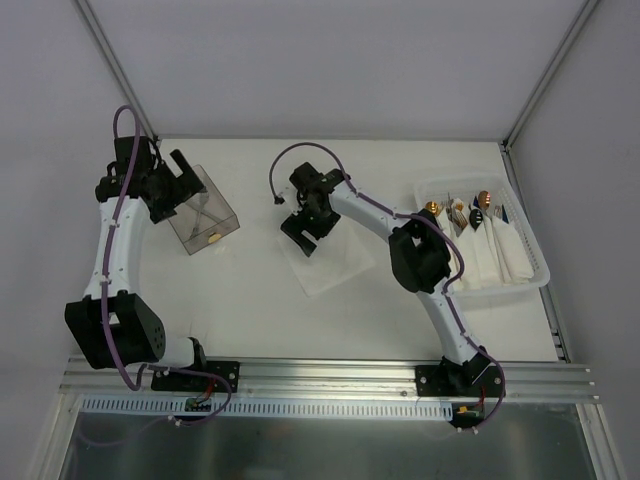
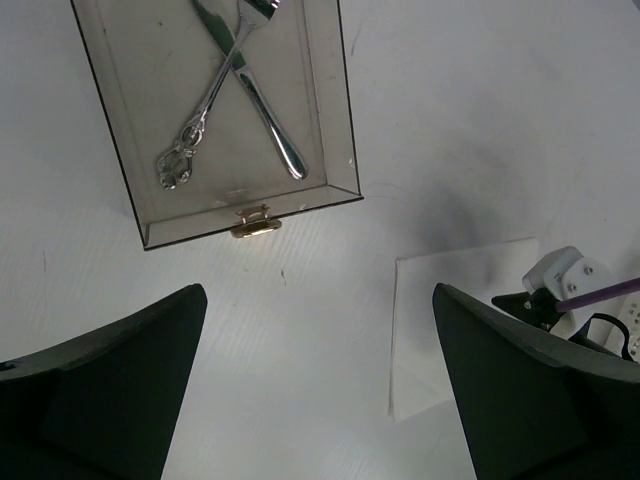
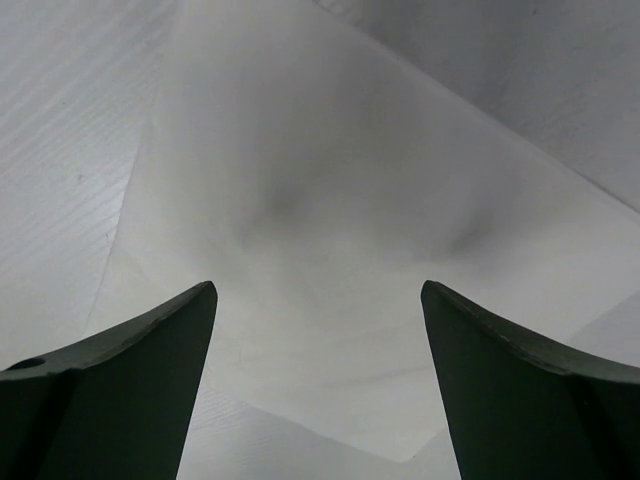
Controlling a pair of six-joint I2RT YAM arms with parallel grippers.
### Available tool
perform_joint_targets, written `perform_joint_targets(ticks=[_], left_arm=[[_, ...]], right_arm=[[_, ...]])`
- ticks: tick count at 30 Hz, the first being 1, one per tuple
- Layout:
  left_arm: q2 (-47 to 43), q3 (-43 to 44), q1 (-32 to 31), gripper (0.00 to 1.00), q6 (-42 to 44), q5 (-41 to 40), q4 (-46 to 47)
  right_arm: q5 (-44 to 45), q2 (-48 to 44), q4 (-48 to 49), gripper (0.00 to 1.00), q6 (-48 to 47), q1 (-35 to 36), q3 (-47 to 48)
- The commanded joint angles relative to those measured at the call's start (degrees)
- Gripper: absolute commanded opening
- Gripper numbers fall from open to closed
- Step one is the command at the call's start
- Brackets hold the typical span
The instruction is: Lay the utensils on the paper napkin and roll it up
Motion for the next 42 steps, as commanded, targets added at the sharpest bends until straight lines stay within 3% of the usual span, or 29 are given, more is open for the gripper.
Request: perform_joint_targets(ticks=[1,7,8,17,24,35,42], left_arm=[[3.55,5.69,0.85,0.98,3.53,3.52,-0.22],[11.99,12.81,1.47,0.77,5.20,4.84,-1.36],[13.23,13.70,1.47,0.76,6.26,4.84,-1.54],[24.65,22.58,1.56,0.69,25.24,-1.22,-3.56],[32.92,25.40,2.70,0.56,31.39,2.46,-4.35],[41.97,27.94,2.44,0.38,34.74,5.63,-4.27],[45.05,28.56,1.04,0.37,35.36,4.84,-4.35]], right_arm=[[-2.96,-2.42,-0.96,0.88,-5.05,-0.11,3.35],[-9.63,-6.01,-2.72,0.95,-5.51,-1.25,7.66],[-10.61,-6.90,-3.16,0.99,-4.81,-1.60,8.01],[-14.93,-17.01,-4.30,0.99,1.08,-7.84,0.73],[-18.18,-20.96,-5.62,0.99,5.48,-14.96,-8.68],[-17.21,-21.49,-5.53,0.99,5.57,-21.38,-11.85],[-17.83,-20.27,-6.24,0.99,5.39,-23.05,-11.59]])
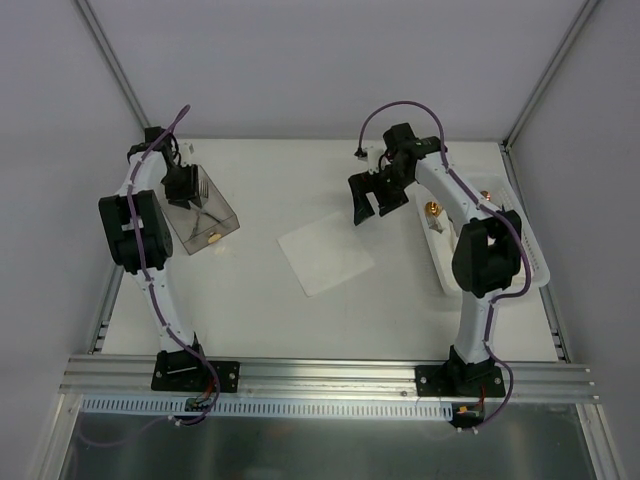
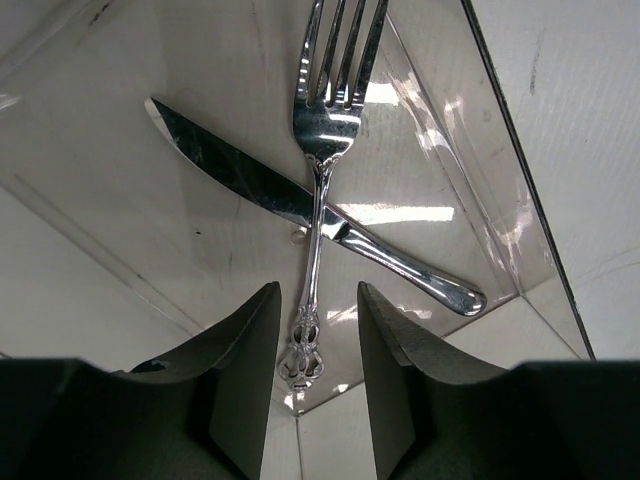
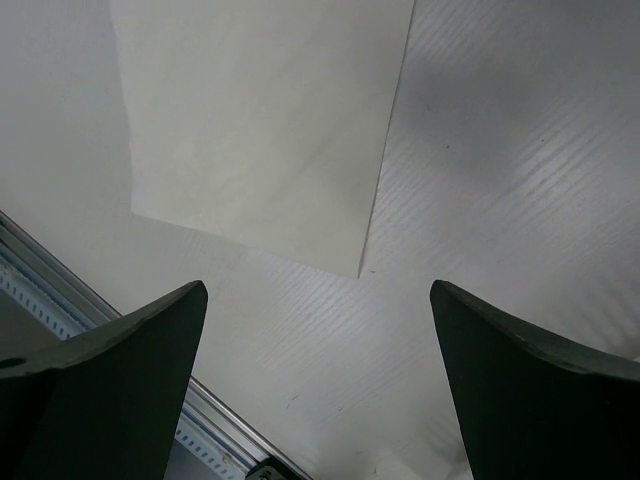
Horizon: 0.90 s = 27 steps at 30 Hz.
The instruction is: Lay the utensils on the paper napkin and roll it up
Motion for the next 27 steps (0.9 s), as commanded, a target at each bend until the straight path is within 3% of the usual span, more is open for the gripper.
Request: perform_joint_targets(ticks=[1,17,20,27], left_arm=[[1.30,2.40,-1.24,0.37,1.74,0.47,-0.88],[5.43,2.14,-3.62,0.24,2.88,-6.03,-0.79],[5.08,1.79,-3.62,0.18,2.89,-5.68,-0.88],[1.22,1.79,-3.70,0.18,2.10,-3.66,-0.79]], right_arm=[[-1.09,-0.44,-1.54,0.99,0.52,-0.69,0.87],[-1.35,1.41,-2.24,0.99,0.34,-1.74,2.19],[-1.52,1.49,-2.24,0.99,0.43,-1.92,2.11],[-1.70,1.58,-2.15,0.99,0.43,-2.27,2.19]])
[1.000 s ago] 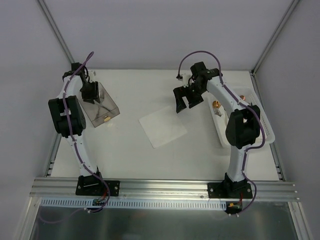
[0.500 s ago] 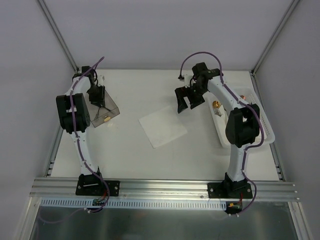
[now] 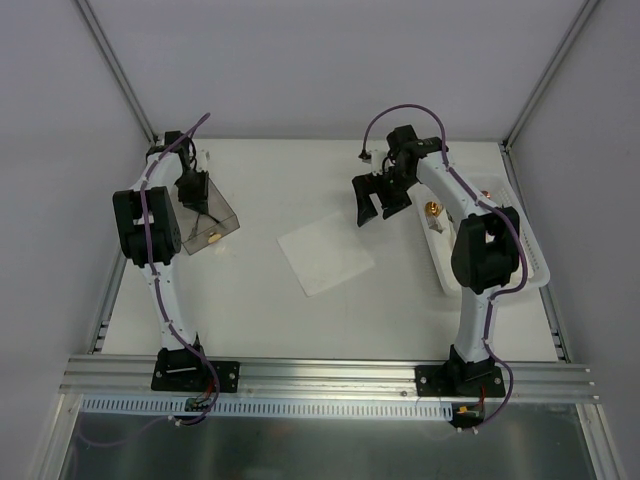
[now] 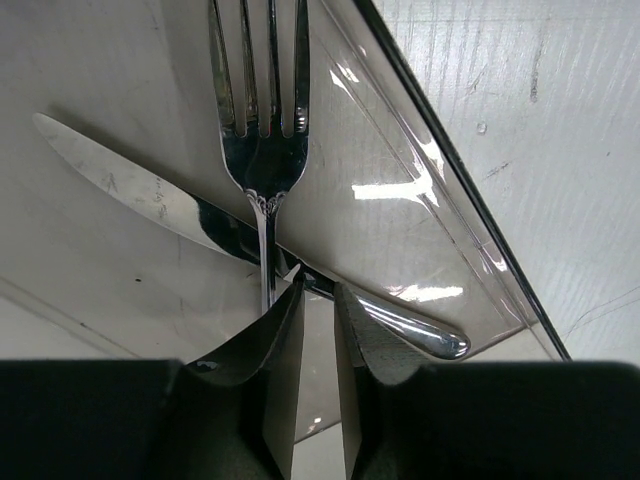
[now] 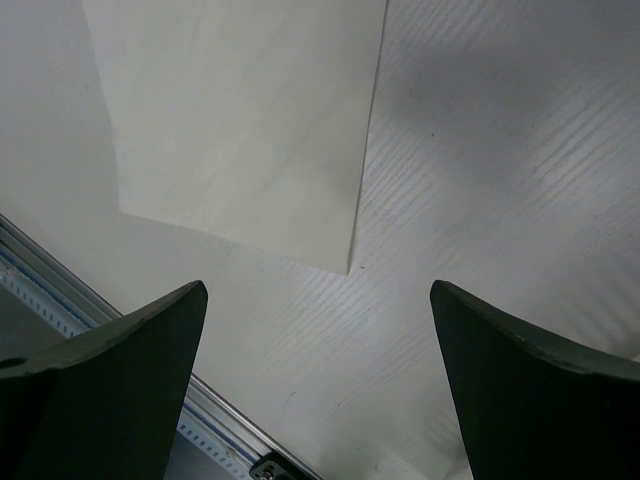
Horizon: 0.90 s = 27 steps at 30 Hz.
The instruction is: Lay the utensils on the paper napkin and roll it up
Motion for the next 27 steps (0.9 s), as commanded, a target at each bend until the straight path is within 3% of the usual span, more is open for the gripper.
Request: perform_joint_targets(ticks=[1,8,16,27], left_arm=[[-3.62,0.89,-0.14,0.19,-0.15,0.99,-0.77],[-6.69,-0.42,-4.17,0.39,-9.90,0.67,-0.86],[-8.37,-4.20,-6.73,0.39,-28.00,-5.59,-0.85],[-8.63,-4.73,-6.73,0.44,-40.85,-13.06,-0.94]], right_arm=[[-1.26,-0.36,-1.32,0.99,0.45,-0.50,2.19],[-0.83,-0.28,-1.32,0.99,0.45,-0.59,2.37],[-0.74,-0.10,-1.23,0.99,1.16,-0.76,2.37],[-1.09,0.34,-1.15,0.99,1.68,-1.20,2.28]])
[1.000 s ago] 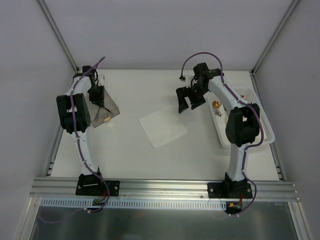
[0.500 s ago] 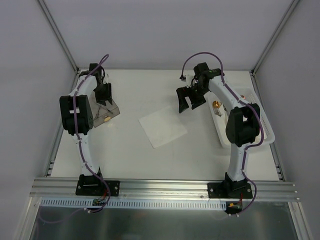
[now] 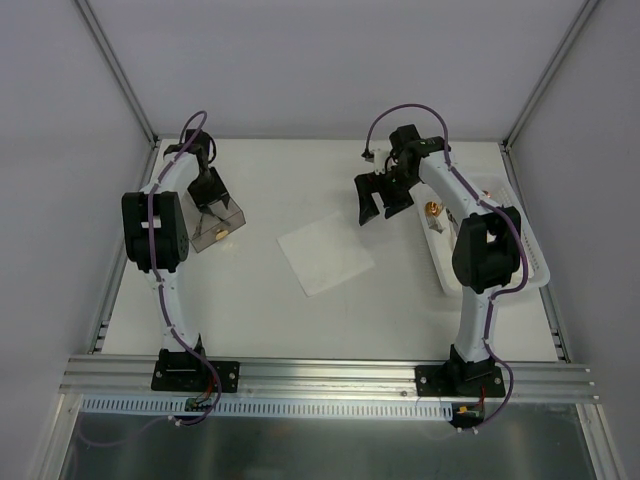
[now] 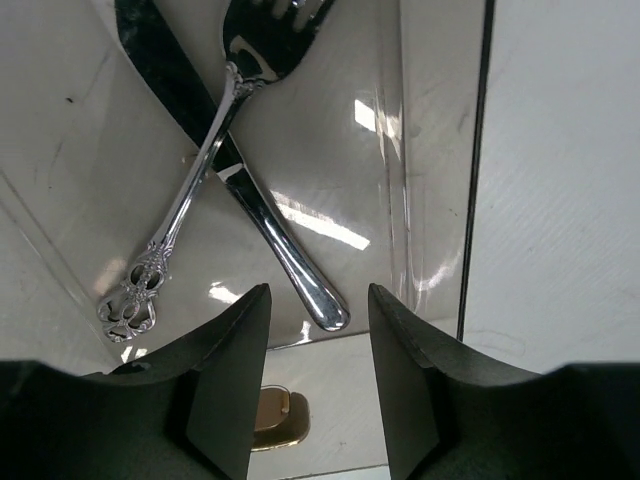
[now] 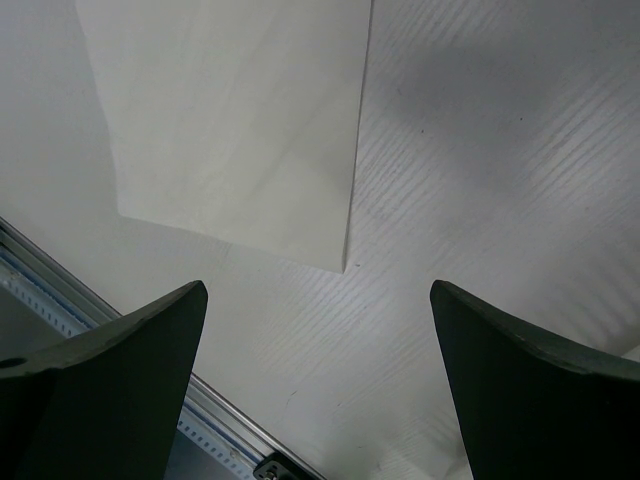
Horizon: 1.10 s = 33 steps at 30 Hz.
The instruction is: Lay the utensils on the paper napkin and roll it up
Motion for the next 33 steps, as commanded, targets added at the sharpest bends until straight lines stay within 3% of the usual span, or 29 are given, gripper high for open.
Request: perform_joint_targets(ticks=[1,13,22,33], left_arm=[[-3.03,-0.32,0.41,0.45,-7.67,-3.84,-0.92],[1.27,0.12,0.85,0.47,-14.36,-7.26,-1.45],[4.17,-0.23,1.73,0.42,-15.25,-7.53,-2.06],[2.95,-2.78,2.61,0.00,-16.39,-4.54,-2.06]], right_arm=[[-1.09,0.25,-1.15,0.99,1.16,-0.42,2.37],[-1.00,0.25,-1.06,0.99,1.33,-1.12,2.02],[-1.00,0.69,-1.15,0.99,1.42,-1.21,2.11],[-1.61,0.87,-1.15,0.99,1.07,-1.38,2.19]])
